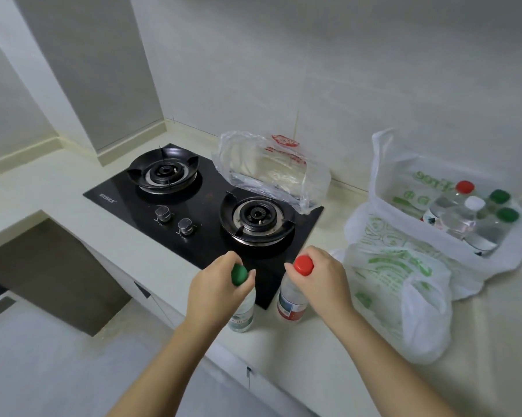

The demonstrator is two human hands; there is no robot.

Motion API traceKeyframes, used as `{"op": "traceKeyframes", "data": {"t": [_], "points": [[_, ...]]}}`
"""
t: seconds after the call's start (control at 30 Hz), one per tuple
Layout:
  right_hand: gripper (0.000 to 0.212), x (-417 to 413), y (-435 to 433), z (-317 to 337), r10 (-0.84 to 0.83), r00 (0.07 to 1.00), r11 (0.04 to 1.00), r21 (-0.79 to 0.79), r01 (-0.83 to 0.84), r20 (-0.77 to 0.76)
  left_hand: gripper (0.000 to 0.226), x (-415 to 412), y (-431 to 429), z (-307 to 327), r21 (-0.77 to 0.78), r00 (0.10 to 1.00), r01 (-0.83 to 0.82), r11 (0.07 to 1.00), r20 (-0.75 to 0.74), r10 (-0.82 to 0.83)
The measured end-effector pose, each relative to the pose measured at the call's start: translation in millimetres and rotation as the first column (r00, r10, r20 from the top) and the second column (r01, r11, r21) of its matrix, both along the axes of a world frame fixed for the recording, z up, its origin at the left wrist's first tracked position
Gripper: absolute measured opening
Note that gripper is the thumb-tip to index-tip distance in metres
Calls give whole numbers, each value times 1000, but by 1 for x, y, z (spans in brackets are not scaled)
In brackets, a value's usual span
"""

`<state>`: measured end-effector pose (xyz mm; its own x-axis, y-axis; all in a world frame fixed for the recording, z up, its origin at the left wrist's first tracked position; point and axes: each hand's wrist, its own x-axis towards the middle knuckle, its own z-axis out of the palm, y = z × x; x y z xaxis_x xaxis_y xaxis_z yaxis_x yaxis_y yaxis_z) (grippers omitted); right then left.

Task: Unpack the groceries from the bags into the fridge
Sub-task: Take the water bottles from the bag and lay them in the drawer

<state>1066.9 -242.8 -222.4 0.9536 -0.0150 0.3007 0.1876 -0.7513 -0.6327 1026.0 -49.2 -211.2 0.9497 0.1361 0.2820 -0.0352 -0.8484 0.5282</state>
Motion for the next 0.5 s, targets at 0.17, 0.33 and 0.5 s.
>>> {"op": "traceKeyframes", "data": {"t": [0.17, 0.33, 0.5], "points": [[35, -2, 2, -6, -49, 999, 999, 12, 49, 16, 31, 2, 2, -10, -77, 999, -43, 996, -21, 41], [33, -8, 4, -12, -85, 996, 996, 32, 84, 20, 34, -2, 0, -22, -209, 998, -53, 977, -38, 46], [65, -27, -7, -37, -24, 987, 910, 405, 88, -161, 82, -13, 8, -49, -395, 998, 12, 919, -59, -38]]}}
